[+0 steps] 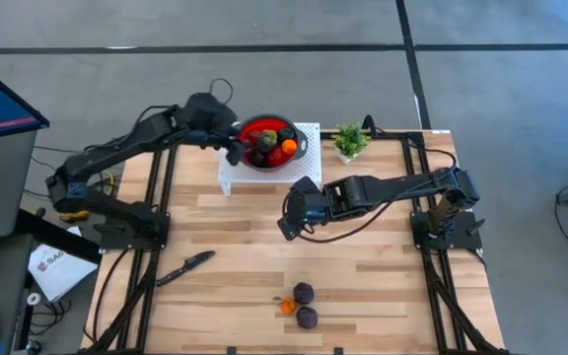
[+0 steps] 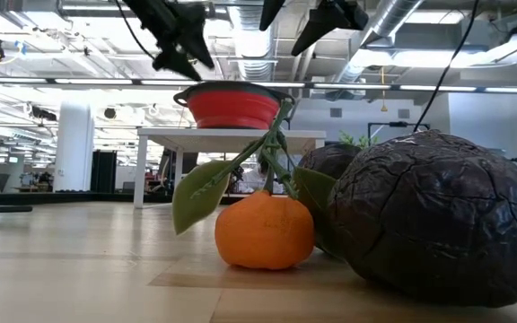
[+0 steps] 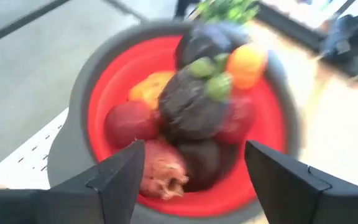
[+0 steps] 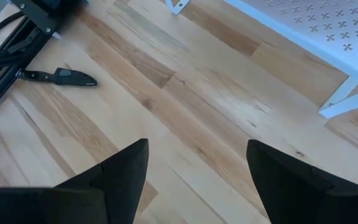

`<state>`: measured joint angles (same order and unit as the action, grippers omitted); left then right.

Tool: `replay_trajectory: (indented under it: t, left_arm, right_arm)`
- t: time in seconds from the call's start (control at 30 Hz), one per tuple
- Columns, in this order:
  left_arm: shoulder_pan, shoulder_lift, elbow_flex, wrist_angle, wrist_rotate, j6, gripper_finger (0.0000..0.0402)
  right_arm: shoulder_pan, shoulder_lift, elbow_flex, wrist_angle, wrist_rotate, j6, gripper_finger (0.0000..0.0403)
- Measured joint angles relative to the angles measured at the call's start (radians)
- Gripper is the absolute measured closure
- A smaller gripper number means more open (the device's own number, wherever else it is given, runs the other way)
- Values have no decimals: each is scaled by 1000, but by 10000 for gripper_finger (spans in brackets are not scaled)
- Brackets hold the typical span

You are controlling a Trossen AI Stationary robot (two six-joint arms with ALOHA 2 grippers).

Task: Pick & Place Fruit
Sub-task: Put the purple plum into the red strainer bowl on the shelf

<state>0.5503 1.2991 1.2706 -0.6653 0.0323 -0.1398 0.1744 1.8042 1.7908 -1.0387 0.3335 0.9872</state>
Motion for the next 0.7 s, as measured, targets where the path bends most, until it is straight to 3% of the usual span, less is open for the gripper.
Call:
replay_trajectory:
  t: [0.2, 0.47, 0.7]
  left_arm:
    - [-24, -160, 0, 0, 82, -7, 133]
    - [-102, -358, -24, 0, 89, -11, 148]
    - [-168, -520, -154, -1, 90, -118, 160]
  right_arm:
    - [-25, 0, 0, 79, -39, -141, 137]
    - [12, 0, -62, 118, -330, -430, 137]
    - [120, 2, -268, 178, -549, -310, 137]
